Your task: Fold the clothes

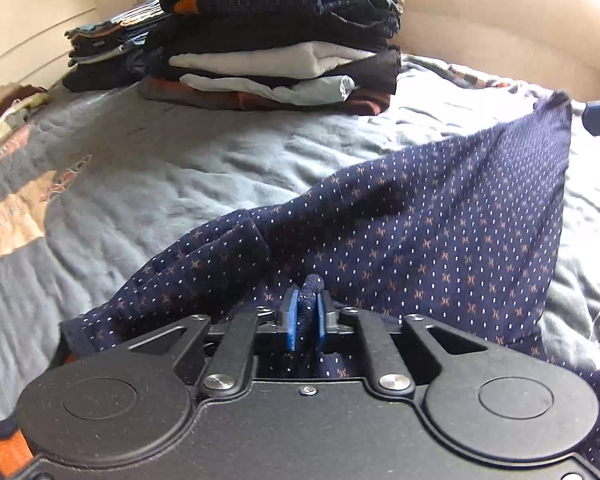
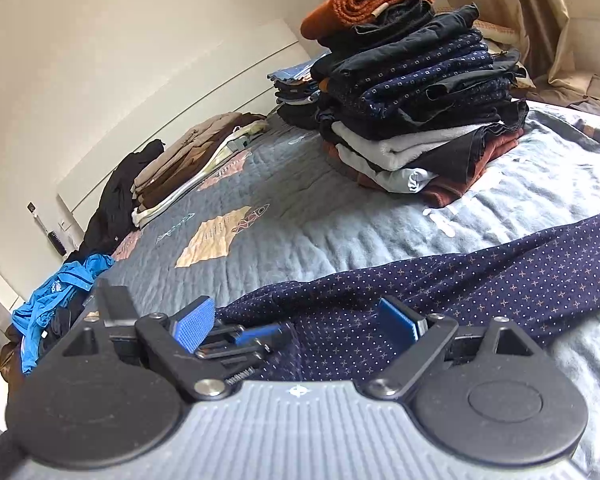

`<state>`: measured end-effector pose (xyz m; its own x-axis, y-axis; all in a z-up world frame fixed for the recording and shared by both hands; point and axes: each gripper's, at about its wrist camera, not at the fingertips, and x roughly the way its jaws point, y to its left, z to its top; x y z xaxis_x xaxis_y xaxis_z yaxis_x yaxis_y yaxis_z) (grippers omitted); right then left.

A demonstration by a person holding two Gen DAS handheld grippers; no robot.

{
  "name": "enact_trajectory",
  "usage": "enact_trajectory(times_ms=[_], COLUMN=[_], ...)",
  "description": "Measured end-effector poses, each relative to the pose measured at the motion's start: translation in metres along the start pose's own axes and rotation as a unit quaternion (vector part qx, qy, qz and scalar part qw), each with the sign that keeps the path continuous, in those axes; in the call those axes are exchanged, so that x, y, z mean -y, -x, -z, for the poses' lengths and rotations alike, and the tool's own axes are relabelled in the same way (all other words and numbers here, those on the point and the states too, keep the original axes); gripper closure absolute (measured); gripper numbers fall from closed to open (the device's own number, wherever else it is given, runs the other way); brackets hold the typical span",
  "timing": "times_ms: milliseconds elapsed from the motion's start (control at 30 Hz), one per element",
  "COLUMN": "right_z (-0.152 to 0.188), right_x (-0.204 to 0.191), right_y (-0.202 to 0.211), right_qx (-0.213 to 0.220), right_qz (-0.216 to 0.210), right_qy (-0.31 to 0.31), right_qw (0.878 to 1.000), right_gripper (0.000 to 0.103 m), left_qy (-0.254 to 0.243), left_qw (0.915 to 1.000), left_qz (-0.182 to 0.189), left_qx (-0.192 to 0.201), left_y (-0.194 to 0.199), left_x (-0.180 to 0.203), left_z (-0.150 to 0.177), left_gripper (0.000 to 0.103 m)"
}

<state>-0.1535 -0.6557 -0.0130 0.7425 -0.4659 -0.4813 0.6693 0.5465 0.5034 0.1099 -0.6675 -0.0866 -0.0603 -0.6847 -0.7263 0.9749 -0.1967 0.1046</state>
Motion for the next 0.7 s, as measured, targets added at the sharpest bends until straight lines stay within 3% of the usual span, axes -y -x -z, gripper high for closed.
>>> enact_trajectory(times_ms=[67, 167, 233, 300, 467, 567, 700], right_z=[0.001, 0.003, 0.004, 0.005, 0.014, 0.023, 0.040], right_x=[-0.003, -0.006, -0.008, -0.010, -0.016, -0.028, -0.050], right_y=[-0.001, -0.003, -0.004, -0.004, -0.012, -0.027, -0.052], right_qx=[-0.002, -0.006, -0.007, -0.008, -0.007, -0.027, -0.048], right_qz=[-0.002, -0.006, -0.009, -0.010, -0.021, -0.024, -0.061], right_qy=[0.006, 0.010, 0.008, 0.008, -0.001, 0.011, 0.044], right_qw=[1.000, 1.000, 1.000, 1.000, 1.000, 0.999, 0.996], right_gripper=[0.014, 0.014, 0.014, 0.014, 0.014, 0.014, 0.014], left_qy=[0.010, 0.046, 0.084, 0.155, 0.299, 0.320, 0.349], left_qw=[0.9997, 0.9932, 0.9809, 0.9631, 0.9256, 0.9215, 0.9107], left_qz=[-0.011, -0.076, -0.141, -0.182, -0.183, -0.176, -0.164], left_qx=[0.017, 0.076, 0.105, 0.123, 0.142, 0.132, 0.148], left_y=[0.022, 0.072, 0.097, 0.114, 0.137, 0.142, 0.151], left_x=[-0.002, -0.009, -0.005, -0.001, 0.007, 0.008, -0.005], left_z=[0.003, 0.021, 0.042, 0.066, 0.118, 0.133, 0.141], left_gripper=[0.063, 0.057, 0.046, 0.036, 0.036, 0.036, 0.036])
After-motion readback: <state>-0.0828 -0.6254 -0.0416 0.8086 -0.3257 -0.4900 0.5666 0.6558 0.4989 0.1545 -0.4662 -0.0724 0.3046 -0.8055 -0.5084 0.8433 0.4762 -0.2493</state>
